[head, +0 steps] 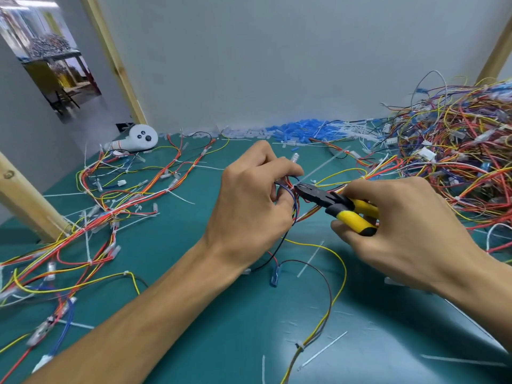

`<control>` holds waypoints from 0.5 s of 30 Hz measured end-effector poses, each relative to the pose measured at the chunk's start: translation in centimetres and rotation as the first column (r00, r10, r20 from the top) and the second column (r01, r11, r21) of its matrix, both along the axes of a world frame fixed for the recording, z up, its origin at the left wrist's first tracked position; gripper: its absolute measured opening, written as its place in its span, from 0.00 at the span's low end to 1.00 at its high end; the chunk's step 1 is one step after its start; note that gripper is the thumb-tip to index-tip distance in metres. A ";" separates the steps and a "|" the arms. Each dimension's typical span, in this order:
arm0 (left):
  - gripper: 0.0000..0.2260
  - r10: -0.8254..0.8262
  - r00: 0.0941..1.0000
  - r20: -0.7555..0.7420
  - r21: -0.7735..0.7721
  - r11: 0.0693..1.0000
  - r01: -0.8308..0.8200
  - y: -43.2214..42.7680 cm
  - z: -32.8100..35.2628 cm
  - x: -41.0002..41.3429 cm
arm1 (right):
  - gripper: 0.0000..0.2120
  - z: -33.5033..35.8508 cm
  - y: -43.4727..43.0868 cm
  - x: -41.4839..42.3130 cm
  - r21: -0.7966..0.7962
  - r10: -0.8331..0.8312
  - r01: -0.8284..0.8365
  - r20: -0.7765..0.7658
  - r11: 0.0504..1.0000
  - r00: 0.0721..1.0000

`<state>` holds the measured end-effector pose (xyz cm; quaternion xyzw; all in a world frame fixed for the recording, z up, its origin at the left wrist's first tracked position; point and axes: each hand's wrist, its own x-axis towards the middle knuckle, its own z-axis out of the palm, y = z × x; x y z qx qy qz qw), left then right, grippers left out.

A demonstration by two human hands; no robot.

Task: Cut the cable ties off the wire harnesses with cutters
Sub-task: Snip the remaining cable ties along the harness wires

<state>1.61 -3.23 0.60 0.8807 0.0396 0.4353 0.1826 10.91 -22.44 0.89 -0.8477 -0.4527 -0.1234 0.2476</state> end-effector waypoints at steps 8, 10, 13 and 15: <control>0.16 -0.049 0.999 0.012 -0.031 0.998 0.049 -0.3 -0.2 0.0 | 0.11 0.0 0.1 0.1 -0.009 0.016 -0.018 -0.180 1.000 0.983; 0.16 -0.062 0.998 0.018 -0.052 0.997 0.062 -0.4 -0.2 0.1 | 0.14 0.0 0.1 0.2 0.002 0.027 -0.027 -0.255 1.000 0.967; 0.16 -0.078 0.997 0.024 -0.083 0.993 0.079 -0.2 -0.3 0.1 | 0.15 0.1 0.1 0.0 0.038 0.083 -0.075 -0.347 0.996 0.934; 0.17 -0.093 0.996 0.003 -0.176 0.980 0.092 0.1 -0.3 0.3 | 0.13 0.1 0.2 0.2 0.105 0.091 -0.059 -0.340 0.993 0.936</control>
